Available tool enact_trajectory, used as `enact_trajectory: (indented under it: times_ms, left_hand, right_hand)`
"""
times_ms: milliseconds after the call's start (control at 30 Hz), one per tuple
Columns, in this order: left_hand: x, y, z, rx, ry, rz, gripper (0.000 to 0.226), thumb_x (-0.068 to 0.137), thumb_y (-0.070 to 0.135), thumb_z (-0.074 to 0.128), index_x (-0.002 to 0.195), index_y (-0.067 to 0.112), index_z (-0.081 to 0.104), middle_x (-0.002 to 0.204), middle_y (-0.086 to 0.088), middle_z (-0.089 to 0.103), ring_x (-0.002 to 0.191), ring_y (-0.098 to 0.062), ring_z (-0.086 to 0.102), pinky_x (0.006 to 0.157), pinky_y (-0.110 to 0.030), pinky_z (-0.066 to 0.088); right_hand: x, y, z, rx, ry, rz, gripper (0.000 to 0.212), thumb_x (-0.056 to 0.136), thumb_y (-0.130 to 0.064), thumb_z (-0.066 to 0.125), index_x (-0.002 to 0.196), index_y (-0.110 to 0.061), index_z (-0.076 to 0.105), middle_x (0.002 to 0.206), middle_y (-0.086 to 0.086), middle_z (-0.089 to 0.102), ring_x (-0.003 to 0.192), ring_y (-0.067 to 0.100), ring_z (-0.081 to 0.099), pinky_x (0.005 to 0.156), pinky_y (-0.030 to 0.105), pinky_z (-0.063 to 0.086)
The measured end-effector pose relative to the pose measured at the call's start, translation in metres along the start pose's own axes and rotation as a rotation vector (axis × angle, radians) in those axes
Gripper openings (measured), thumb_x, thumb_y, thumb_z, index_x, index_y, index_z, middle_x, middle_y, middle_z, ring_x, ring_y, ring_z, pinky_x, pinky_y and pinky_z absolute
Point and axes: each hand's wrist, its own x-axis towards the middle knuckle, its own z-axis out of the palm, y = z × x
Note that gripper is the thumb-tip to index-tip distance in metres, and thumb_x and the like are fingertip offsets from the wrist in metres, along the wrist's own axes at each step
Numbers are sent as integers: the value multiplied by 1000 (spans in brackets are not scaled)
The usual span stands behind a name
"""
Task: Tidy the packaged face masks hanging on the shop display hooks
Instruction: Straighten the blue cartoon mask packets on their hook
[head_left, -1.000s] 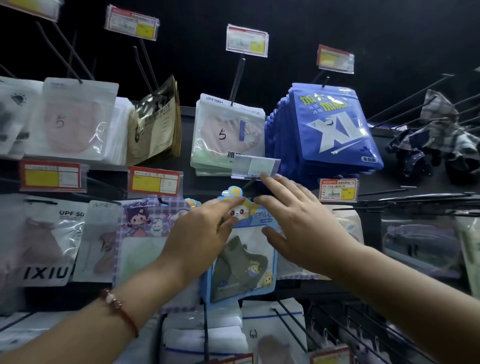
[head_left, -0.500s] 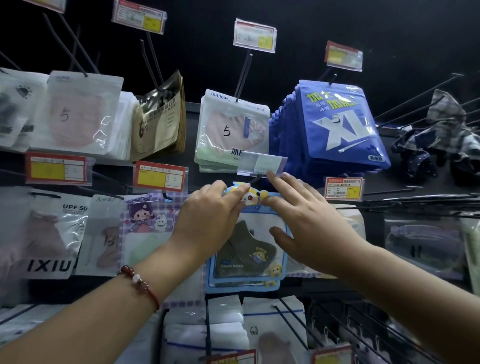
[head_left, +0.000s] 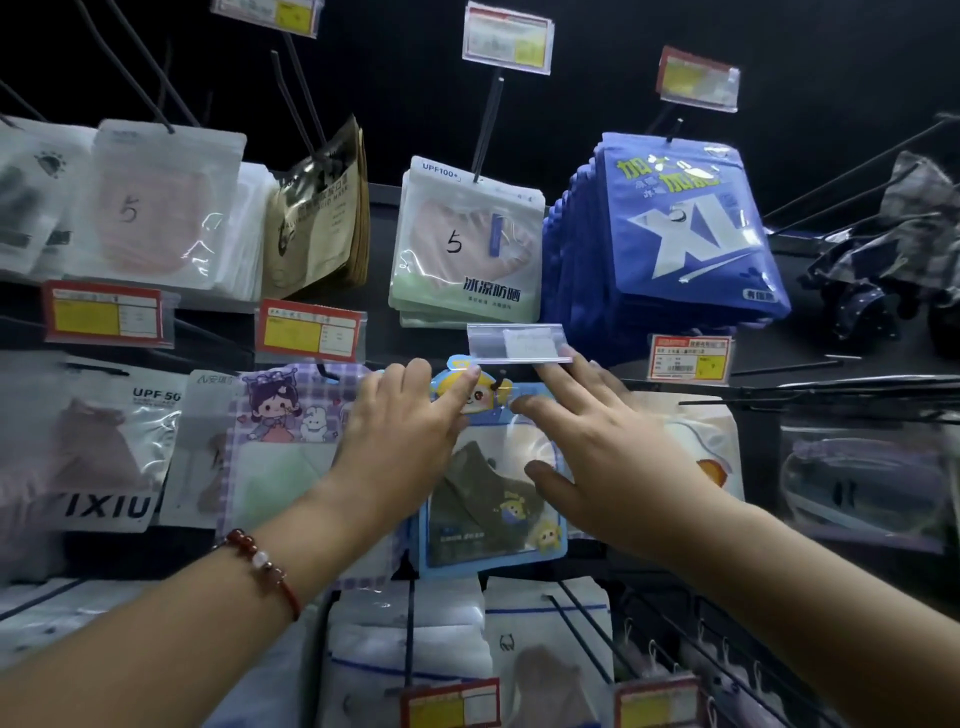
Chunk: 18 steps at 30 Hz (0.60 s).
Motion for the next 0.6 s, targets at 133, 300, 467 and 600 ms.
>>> enact_trajectory:
  times_ms: [133, 300, 467, 600]
  left_hand:
    - [-18, -1, -5, 5, -97, -48, 57, 95, 45, 55, 148, 24, 46, 137, -18, 46, 122, -36, 43, 99, -50, 30]
    - [-49, 6, -43, -27, -252, -100, 62, 93, 59, 32, 144, 27, 49, 153, -17, 41, 140, -37, 38, 111, -53, 32]
    - [-86, -9, -69, 13, -365, -222, 64, 95, 63, 26, 149, 33, 43, 159, -14, 33, 144, -34, 32, 114, -51, 29]
    - [-106, -42, -80, 9, -427, -286, 62, 95, 64, 29, 149, 36, 41, 161, -11, 29, 144, -32, 31, 115, -48, 28]
  right_hand:
    - [-9, -3, 6, 130, -66, 49, 63, 97, -43, 50, 152, -25, 25, 163, 2, 12, 151, 20, -2, 111, 24, -11]
    - [-22, -20, 15, 309, -115, 93, 70, 97, -45, 47, 154, -30, 10, 165, -4, 1, 150, 13, 1, 116, 24, 1]
    - [-28, -55, 17, 405, -132, 18, 69, 96, -51, 46, 152, -34, 10, 163, -9, 5, 147, 12, 3, 117, 23, 4]
    - [-24, -88, 20, 522, -191, 28, 72, 96, -57, 42, 153, -41, 1, 161, -20, -2, 147, 3, 3, 116, 20, 8]
